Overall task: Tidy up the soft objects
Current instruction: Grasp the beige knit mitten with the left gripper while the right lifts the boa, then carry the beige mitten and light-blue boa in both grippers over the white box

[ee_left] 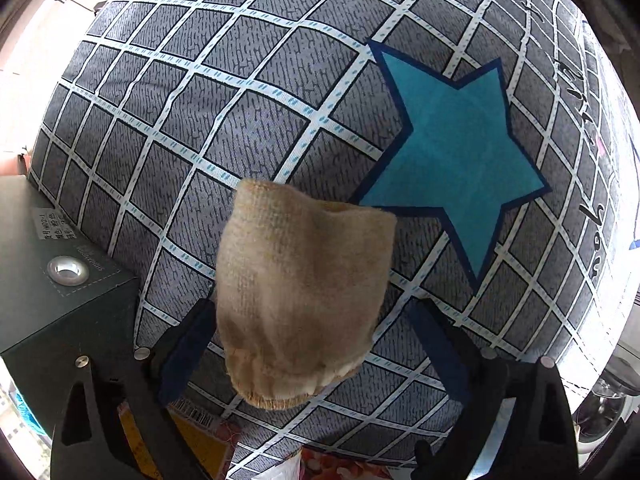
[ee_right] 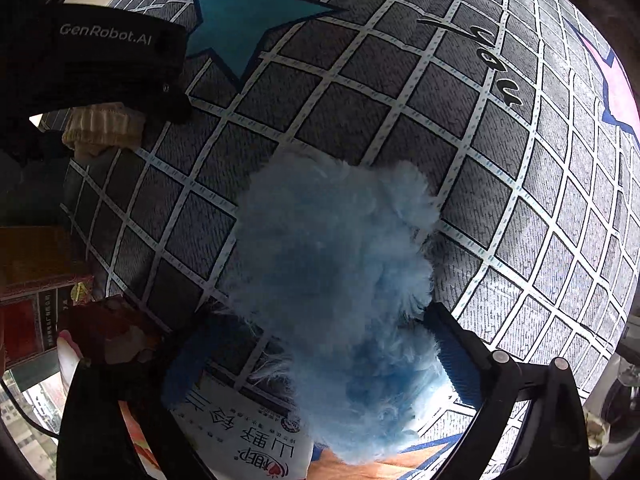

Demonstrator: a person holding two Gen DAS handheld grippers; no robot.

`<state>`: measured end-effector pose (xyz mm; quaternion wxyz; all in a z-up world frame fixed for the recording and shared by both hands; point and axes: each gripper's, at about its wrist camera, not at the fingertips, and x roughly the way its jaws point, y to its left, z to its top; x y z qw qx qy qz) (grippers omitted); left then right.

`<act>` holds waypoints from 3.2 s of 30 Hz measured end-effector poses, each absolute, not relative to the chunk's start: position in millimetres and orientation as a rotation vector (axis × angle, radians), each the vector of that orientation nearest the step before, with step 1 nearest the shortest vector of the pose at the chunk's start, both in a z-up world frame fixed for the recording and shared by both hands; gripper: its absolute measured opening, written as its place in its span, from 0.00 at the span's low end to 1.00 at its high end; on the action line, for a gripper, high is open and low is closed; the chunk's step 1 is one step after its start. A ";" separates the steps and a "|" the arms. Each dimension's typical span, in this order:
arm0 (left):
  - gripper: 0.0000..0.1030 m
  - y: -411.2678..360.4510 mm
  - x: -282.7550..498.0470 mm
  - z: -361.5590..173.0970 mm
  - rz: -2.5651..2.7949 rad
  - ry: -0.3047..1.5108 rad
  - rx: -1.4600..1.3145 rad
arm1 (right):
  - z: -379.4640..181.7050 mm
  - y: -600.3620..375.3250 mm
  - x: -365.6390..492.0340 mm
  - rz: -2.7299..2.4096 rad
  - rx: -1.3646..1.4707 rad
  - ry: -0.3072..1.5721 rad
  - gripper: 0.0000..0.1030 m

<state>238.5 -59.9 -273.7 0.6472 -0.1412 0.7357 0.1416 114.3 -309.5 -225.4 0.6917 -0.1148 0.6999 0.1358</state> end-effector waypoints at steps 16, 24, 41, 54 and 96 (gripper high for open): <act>1.00 -74.6 233.6 -270.9 0.344 1.588 -0.359 | -256.4 -236.0 160.8 0.254 -0.322 1.633 1.00; 0.80 -93.5 239.3 -259.2 0.268 1.598 -0.262 | -266.6 -230.7 189.7 0.252 -0.324 1.622 0.91; 0.27 -141.3 208.5 -175.6 0.006 1.487 -0.170 | -206.1 -302.2 202.7 0.221 0.134 1.536 0.25; 0.27 -149.8 145.2 -95.4 -0.241 1.370 -0.037 | -144.5 -303.1 148.4 0.182 0.267 1.444 0.25; 0.27 41.2 -16.4 -21.4 -0.119 1.211 -0.103 | -43.8 -91.6 38.4 0.490 -0.036 1.303 0.25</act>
